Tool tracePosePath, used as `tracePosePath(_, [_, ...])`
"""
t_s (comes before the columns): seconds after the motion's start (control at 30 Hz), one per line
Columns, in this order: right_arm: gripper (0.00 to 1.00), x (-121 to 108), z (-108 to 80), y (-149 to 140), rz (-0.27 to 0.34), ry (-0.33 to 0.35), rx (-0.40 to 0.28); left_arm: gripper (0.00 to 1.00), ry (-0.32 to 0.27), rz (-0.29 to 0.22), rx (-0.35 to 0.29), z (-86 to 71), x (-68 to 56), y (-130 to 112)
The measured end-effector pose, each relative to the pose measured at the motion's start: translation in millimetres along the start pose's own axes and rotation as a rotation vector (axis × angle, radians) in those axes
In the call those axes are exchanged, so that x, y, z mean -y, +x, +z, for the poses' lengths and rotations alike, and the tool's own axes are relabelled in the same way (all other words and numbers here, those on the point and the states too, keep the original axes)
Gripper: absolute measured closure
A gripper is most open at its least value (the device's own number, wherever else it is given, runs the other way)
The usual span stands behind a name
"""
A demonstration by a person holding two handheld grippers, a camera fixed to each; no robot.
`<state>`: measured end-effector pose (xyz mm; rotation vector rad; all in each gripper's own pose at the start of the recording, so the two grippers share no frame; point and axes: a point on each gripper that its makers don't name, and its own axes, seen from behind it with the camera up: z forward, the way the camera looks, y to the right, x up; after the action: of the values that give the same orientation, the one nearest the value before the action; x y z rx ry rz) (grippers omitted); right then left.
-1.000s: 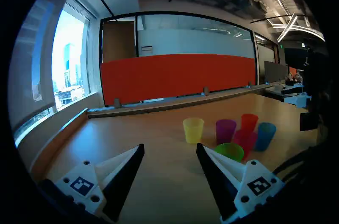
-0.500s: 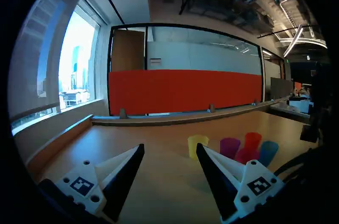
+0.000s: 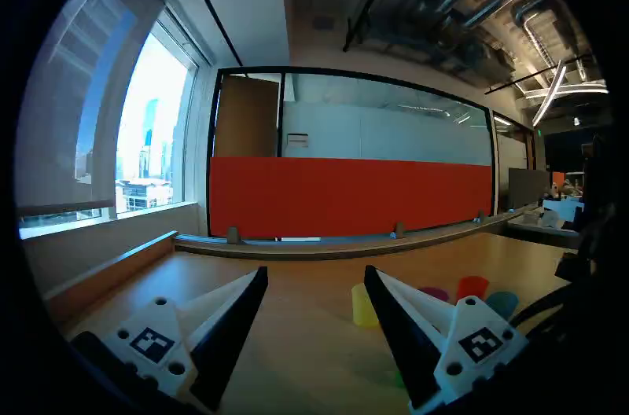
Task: Pour water
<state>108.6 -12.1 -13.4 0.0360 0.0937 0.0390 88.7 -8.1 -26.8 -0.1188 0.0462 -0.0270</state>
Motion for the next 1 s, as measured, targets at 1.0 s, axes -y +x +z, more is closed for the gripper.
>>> tracePosePath(1.0, [0.03, 4.3, -2.6, -14.4, -0.052, -0.009, 0.055, 0.10, 0.085, 0.015, -0.087, 12.8, 8.1, 8.8])
